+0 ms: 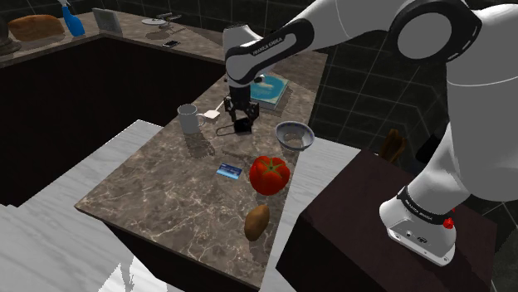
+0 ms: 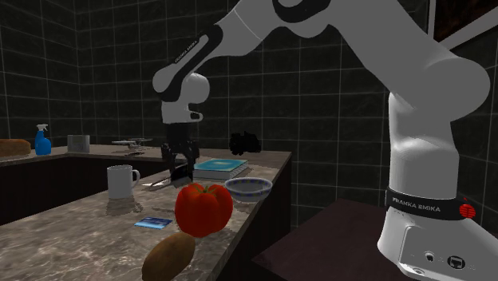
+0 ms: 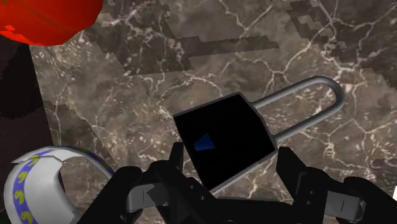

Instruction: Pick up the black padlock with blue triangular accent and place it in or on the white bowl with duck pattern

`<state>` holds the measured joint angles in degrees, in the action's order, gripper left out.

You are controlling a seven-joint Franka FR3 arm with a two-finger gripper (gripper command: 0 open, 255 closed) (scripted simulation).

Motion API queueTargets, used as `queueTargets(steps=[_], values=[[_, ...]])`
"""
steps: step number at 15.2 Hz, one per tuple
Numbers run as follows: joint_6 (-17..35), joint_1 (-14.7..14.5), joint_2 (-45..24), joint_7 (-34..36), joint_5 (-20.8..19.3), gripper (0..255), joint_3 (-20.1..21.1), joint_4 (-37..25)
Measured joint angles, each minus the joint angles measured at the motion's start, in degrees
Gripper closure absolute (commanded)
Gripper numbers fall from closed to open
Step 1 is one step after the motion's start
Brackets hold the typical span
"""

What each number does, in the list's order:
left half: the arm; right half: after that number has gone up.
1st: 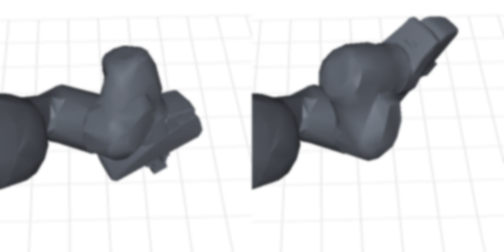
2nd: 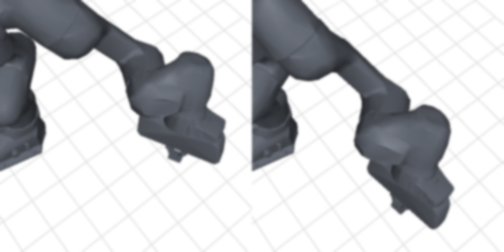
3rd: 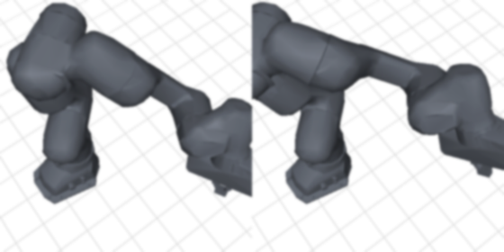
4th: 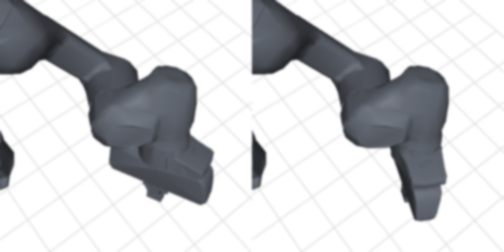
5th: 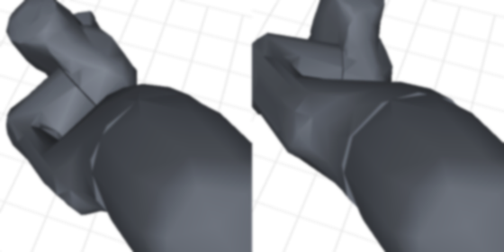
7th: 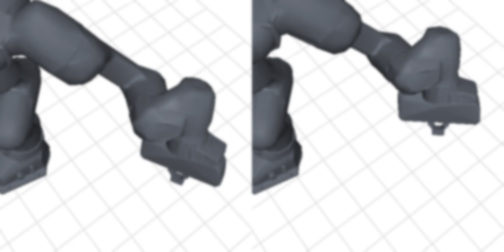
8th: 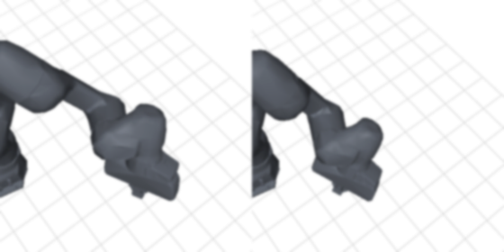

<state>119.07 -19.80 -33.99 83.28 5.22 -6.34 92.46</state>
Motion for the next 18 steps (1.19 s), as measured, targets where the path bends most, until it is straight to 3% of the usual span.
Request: queueTargets(steps=[9, 18], values=[[-5.1, -0.1, 3.5, 0.2, -0.5, 255, -0.3, -1.6], [0.8, 2.8, 18.2, -5.2, -2.1, 255, -2.9, 19.0]])
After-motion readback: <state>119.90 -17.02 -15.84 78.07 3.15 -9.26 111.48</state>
